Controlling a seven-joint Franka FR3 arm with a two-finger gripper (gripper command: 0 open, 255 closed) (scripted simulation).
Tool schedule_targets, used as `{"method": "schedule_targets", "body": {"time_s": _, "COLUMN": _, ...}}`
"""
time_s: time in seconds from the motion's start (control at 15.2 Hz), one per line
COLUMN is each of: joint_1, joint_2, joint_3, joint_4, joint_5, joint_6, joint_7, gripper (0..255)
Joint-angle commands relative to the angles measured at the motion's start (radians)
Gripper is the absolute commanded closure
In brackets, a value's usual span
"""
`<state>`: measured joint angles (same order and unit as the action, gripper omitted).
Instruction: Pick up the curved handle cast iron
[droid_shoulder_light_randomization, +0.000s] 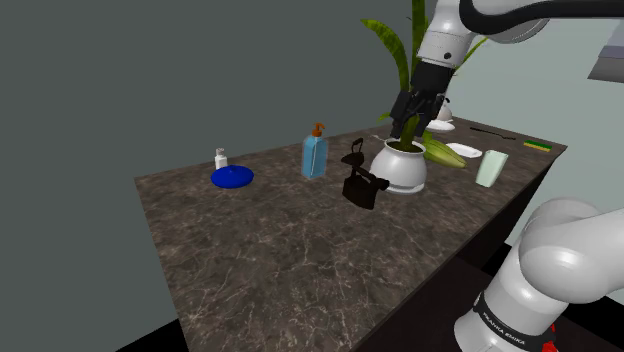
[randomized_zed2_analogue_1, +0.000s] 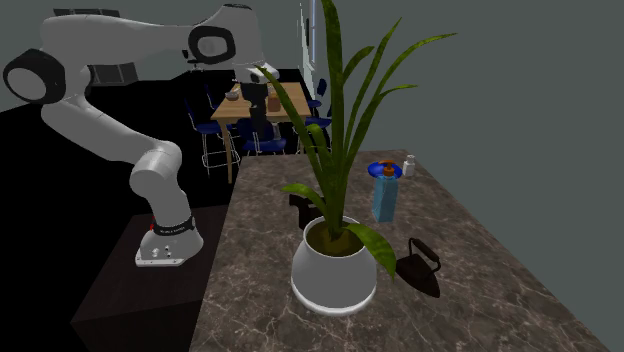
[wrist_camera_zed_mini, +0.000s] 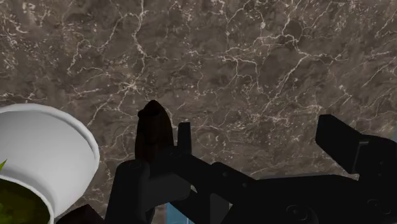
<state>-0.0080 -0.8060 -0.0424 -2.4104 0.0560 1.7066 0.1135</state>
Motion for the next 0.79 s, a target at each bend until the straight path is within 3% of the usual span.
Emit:
{"method": "schedule_targets", "body": {"time_s": 0.0, "joint_1": 0.000, "joint_2": 0.000, "joint_3": 0.000, "joint_4": 0.000, "joint_5": 0.000, "joint_6": 0.000, "joint_7": 0.000, "gripper": 0}}
{"method": "schedule_targets", "body": {"time_s": 0.73, "joint_1": -0.038, "joint_2": 0.333, "joint_3": -0.072, "joint_4": -0.009, "joint_5": -0.059, "joint_6": 0.305, "joint_7": -0.078, "gripper": 0}}
